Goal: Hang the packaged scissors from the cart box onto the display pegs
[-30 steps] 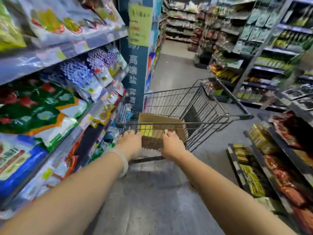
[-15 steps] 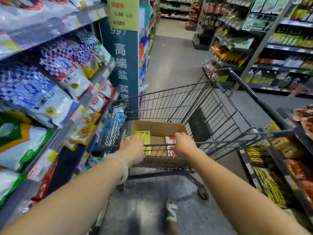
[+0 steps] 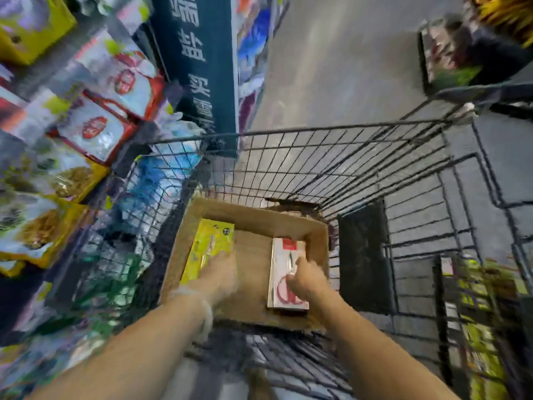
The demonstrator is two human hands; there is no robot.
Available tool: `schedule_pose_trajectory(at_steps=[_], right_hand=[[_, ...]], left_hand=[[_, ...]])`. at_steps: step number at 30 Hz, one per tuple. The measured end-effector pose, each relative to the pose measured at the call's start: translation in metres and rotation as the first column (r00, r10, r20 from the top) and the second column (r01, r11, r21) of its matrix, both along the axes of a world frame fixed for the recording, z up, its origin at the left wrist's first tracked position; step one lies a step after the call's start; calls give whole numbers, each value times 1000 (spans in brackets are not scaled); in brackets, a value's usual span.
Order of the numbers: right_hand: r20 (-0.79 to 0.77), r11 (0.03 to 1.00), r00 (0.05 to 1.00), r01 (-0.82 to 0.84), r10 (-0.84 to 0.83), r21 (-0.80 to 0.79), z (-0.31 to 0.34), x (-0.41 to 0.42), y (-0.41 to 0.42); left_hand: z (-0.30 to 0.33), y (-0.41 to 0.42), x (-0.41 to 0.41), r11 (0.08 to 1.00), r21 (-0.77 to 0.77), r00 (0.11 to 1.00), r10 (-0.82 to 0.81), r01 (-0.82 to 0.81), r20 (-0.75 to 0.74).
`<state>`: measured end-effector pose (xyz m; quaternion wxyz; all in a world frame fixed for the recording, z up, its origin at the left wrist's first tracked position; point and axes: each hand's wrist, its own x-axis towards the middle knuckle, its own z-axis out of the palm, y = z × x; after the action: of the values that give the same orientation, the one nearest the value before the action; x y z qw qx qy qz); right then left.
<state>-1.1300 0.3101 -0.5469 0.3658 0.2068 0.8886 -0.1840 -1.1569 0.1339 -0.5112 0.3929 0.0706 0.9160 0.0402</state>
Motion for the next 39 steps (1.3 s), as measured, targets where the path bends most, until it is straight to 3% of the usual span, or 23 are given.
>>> schedule_pose_trajectory(at_steps=[5, 13, 19, 26, 31, 33, 35, 39], right_hand=[[121, 993, 989, 98, -89, -65, -71, -13, 11], [212, 936, 914, 352, -347, 15, -140, -24, 13], [213, 943, 927, 268, -308, 199, -147, -24, 11], [209, 956, 934, 267, -288, 125, -146, -14, 2], [115, 948, 954, 250, -276, 198, -135, -1, 12], [52, 929, 932, 352, -360, 116, -131, 1, 19], [44, 878, 881, 473, -471, -77, -124, -1, 26], [251, 639, 771, 629, -585, -443, -95, -13, 34]], left_hand=[[-64, 22, -19, 997, 33, 982, 57, -64, 177], [-130, 54, -23, 976, 47, 929, 186, -212, 319], [-147, 57, -8, 970, 2, 902, 227, -244, 368], [-146, 53, -6, 946, 8, 876, 297, -324, 381], [-134, 45, -7, 936, 0, 869, 326, -351, 372], [-130, 44, -8, 925, -4, 861, 357, -381, 362], [-124, 45, -9, 910, 8, 855, 385, -414, 348], [-113, 45, -11, 833, 83, 794, 486, -547, 364]])
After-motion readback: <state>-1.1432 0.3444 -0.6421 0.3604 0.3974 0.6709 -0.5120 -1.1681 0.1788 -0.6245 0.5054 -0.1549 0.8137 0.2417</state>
